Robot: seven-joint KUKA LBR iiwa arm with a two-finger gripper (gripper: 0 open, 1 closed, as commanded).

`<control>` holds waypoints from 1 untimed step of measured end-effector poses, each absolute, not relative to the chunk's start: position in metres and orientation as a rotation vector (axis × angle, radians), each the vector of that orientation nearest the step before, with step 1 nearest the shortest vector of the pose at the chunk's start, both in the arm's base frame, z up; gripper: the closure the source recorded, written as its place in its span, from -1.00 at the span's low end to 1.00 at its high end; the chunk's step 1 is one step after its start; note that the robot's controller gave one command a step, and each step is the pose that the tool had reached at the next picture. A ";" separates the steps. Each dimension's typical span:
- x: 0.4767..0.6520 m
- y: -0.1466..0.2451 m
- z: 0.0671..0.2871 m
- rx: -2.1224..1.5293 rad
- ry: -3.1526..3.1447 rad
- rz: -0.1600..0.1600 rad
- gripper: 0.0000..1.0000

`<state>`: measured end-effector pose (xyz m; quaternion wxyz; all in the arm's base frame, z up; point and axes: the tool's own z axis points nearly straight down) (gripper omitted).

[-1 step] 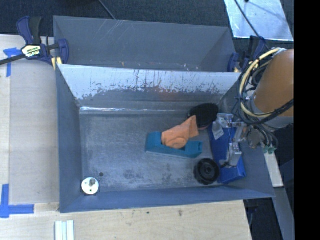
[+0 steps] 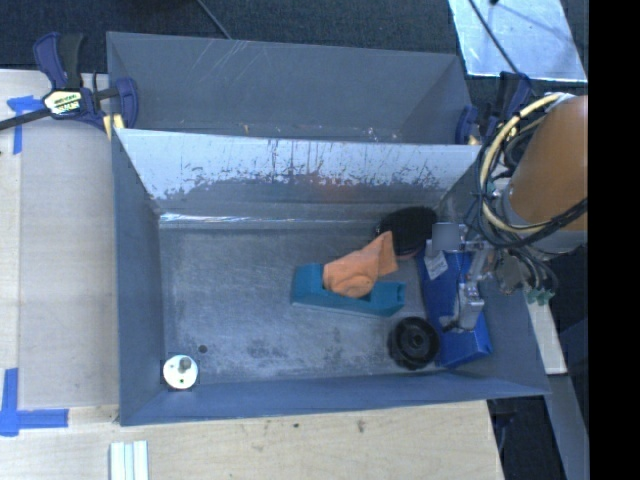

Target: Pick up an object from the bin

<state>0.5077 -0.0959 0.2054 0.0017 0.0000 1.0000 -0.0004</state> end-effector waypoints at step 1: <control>0.509 -0.096 0.204 -0.002 3.137 -0.001 -1.00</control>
Offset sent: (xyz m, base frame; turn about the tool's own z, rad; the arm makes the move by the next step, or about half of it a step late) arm 0.0104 -0.0078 -0.0265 0.0626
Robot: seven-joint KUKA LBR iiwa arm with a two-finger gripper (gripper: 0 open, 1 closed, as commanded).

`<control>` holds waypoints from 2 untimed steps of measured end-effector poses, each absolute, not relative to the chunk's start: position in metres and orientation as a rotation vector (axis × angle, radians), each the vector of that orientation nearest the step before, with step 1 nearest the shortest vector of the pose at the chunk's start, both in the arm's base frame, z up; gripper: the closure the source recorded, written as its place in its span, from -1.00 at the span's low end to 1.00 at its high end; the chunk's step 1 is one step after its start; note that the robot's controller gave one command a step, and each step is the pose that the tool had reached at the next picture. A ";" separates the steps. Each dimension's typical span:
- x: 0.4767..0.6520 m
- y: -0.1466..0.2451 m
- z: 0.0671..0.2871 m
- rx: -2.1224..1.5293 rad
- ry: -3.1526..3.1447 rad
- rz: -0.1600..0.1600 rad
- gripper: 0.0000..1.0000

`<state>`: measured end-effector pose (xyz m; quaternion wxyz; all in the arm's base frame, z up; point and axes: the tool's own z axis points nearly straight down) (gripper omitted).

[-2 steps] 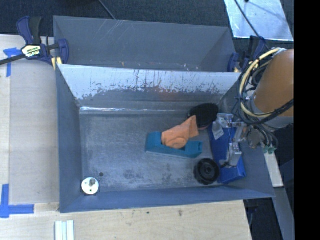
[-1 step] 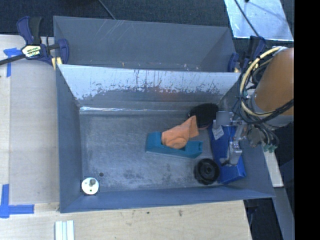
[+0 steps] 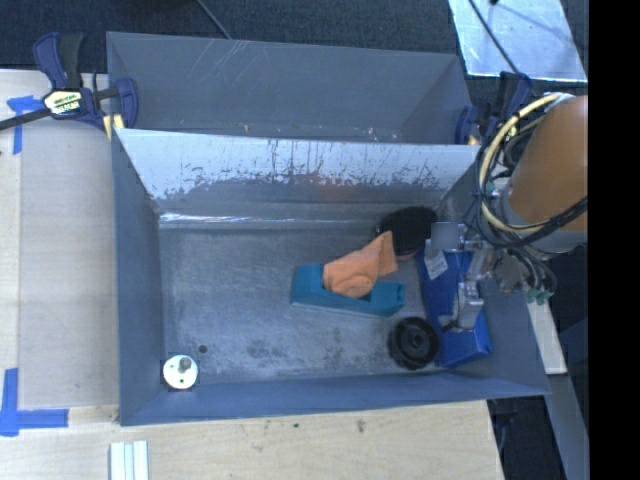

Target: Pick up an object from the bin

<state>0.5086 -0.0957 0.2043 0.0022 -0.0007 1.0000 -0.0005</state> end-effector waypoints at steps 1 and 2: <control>0.514 -0.098 0.158 0.013 3.144 0.001 -1.00; 0.518 -0.071 0.125 -0.025 3.137 -0.001 -1.00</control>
Offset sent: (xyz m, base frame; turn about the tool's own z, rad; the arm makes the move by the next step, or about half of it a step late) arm 0.0094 0.0342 -0.0906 -0.0270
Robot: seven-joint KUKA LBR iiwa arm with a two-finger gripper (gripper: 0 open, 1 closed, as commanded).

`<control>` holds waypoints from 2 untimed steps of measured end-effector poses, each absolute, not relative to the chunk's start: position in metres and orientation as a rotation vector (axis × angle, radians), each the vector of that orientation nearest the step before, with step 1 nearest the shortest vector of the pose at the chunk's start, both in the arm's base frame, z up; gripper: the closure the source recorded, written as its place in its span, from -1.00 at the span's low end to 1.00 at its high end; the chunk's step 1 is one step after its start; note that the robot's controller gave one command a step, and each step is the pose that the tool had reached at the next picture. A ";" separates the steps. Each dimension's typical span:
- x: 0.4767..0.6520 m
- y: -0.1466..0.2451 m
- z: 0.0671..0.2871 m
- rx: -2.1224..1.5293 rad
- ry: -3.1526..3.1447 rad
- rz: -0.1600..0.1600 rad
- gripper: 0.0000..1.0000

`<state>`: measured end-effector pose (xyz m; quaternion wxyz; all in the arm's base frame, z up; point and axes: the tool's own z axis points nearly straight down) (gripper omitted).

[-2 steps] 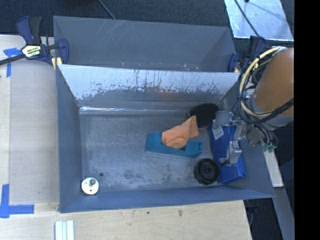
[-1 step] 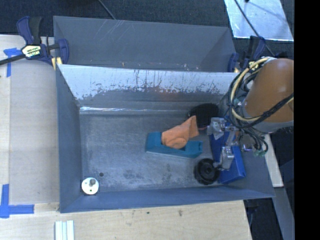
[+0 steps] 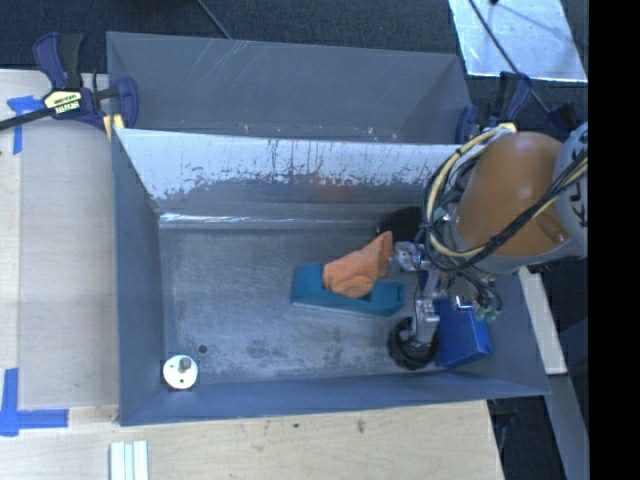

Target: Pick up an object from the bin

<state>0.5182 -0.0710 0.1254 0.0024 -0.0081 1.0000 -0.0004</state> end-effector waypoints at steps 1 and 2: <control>0.539 -0.060 0.071 0.091 3.139 0.001 1.00; 0.539 -0.060 0.071 0.090 3.139 0.001 1.00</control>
Offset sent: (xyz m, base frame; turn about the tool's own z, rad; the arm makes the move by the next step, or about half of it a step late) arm 0.0000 0.0000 0.0000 0.0000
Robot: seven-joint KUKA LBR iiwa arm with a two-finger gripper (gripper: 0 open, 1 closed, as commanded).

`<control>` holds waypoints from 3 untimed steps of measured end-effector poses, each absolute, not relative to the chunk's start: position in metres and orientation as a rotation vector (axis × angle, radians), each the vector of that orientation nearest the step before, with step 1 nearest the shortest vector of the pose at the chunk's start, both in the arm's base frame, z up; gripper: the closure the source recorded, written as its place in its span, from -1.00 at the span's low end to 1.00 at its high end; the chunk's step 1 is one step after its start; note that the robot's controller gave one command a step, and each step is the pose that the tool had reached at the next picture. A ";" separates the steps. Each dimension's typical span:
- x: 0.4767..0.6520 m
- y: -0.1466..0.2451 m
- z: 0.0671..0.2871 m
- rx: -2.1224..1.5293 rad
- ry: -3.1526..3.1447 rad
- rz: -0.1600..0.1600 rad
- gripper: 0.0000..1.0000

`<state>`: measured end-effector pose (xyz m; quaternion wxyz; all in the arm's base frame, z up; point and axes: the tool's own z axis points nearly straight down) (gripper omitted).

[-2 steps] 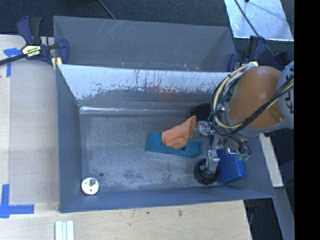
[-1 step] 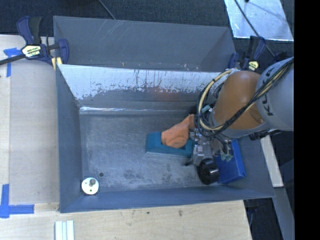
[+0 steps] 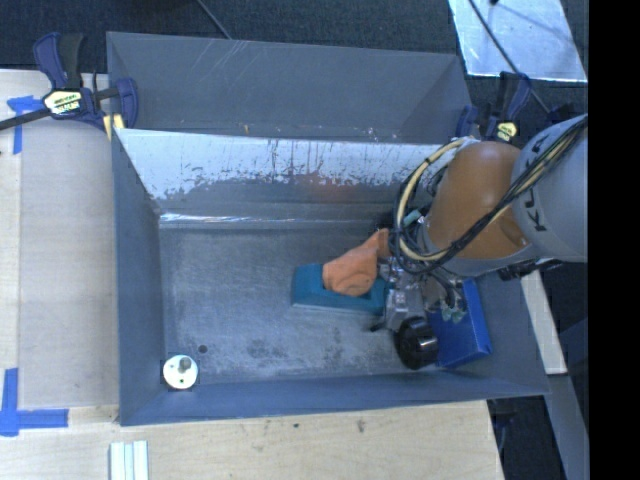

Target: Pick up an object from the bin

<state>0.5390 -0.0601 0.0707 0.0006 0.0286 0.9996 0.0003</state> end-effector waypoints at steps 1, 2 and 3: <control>0.521 -0.060 0.088 0.084 3.148 -0.001 1.00; 0.513 -0.046 0.100 0.090 3.150 -0.001 1.00; 0.494 -0.020 0.112 0.098 3.147 -0.001 1.00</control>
Offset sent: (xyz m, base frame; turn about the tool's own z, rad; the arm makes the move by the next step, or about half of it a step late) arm -0.0260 0.0187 0.0351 0.0011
